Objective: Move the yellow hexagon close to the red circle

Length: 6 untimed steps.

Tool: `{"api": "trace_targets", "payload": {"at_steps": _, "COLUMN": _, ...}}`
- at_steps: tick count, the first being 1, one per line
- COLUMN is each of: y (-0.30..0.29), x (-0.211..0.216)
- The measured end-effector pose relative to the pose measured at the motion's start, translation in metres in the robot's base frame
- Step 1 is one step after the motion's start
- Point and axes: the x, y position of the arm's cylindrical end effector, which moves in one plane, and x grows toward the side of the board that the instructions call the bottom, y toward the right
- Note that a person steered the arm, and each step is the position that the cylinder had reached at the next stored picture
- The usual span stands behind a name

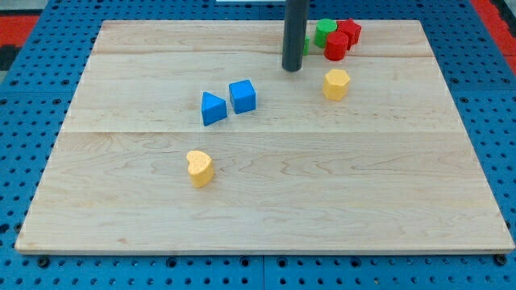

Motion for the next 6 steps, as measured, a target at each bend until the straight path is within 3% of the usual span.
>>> {"api": "trace_targets", "payload": {"at_steps": 1, "y": 0.004, "x": 0.028}}
{"api": "trace_targets", "payload": {"at_steps": 2, "y": 0.051, "x": 0.065}}
{"api": "trace_targets", "payload": {"at_steps": 3, "y": 0.091, "x": 0.059}}
{"api": "trace_targets", "payload": {"at_steps": 4, "y": 0.087, "x": 0.015}}
{"api": "trace_targets", "payload": {"at_steps": 6, "y": 0.05, "x": 0.025}}
